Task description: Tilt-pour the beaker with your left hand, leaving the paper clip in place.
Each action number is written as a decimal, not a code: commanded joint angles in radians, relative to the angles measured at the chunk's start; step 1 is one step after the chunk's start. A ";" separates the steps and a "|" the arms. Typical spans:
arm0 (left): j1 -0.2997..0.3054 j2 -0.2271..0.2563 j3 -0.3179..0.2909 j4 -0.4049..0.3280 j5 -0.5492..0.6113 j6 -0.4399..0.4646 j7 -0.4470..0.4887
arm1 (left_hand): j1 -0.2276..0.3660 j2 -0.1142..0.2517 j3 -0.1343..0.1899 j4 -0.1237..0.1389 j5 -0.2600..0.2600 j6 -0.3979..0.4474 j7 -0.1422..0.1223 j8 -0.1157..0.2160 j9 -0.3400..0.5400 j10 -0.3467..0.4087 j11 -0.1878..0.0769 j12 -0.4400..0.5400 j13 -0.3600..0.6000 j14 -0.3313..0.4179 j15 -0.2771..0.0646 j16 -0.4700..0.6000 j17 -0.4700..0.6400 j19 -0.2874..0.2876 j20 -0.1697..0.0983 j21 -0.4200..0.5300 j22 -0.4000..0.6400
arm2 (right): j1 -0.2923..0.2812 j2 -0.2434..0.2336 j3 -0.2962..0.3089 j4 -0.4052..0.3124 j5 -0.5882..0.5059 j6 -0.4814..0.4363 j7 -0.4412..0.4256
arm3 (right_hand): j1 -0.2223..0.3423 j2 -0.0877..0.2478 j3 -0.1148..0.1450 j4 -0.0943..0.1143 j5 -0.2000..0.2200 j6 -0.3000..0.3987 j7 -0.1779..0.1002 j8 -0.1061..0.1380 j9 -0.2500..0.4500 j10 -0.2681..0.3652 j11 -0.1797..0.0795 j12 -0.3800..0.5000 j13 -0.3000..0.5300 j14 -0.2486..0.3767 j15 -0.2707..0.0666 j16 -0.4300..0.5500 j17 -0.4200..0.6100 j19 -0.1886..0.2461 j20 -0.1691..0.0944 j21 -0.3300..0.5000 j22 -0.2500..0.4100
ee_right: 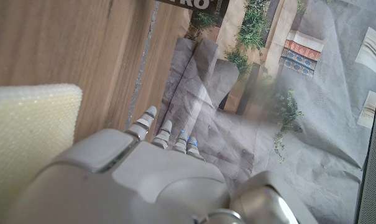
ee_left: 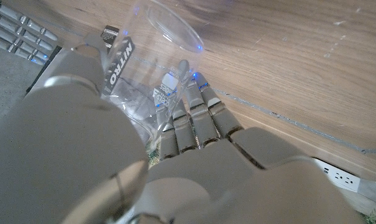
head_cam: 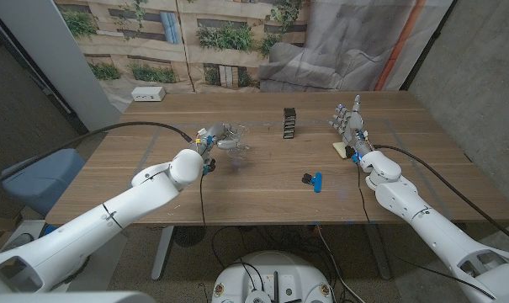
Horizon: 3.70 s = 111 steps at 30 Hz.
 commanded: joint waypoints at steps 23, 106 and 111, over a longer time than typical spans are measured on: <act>0.017 -0.232 -0.005 0.467 0.106 -0.557 0.013 | -0.124 0.221 0.053 0.013 -0.018 0.109 -0.068 0.105 -0.001 0.112 -0.152 -0.049 0.000 -0.067 -0.163 -0.108 -0.057 -0.058 -0.022 -0.027 0.001 | 0.000 0.000 0.000 -0.001 0.000 -0.001 0.000 | 0.007 0.086 -0.007 0.000 0.006 -0.006 -0.001 0.006 0.002 -0.009 0.003 0.006 0.005 -0.004 -0.021 0.003 0.006 0.001 0.006 0.007 0.005; -0.063 -0.324 0.082 0.670 0.216 -0.587 0.015 | -0.242 0.161 0.006 0.004 -0.056 -0.018 -0.140 -0.146 -0.019 -0.081 -0.158 -0.250 -0.095 -0.382 -0.091 -0.157 -0.140 -0.466 0.071 -0.082 -0.016 | 0.000 0.000 0.000 -0.001 0.000 -0.001 0.000 | 0.007 0.086 -0.007 0.000 0.006 -0.006 -0.001 0.006 0.002 -0.009 0.003 0.006 0.005 -0.004 -0.021 0.003 0.006 0.001 0.006 0.007 0.005; -0.060 -0.315 0.077 0.665 0.210 -0.581 0.011 | -0.251 0.146 -0.002 0.004 -0.058 -0.052 -0.146 -0.184 -0.021 -0.111 -0.140 -0.255 -0.107 -0.398 -0.081 -0.163 -0.141 -0.460 0.072 -0.081 -0.015 | 0.000 0.000 0.000 -0.002 0.000 -0.001 -0.001 | 0.007 0.086 -0.007 0.000 0.006 -0.006 -0.001 0.006 0.002 -0.009 0.003 0.006 0.005 -0.004 -0.021 0.003 0.006 0.001 0.006 0.007 0.005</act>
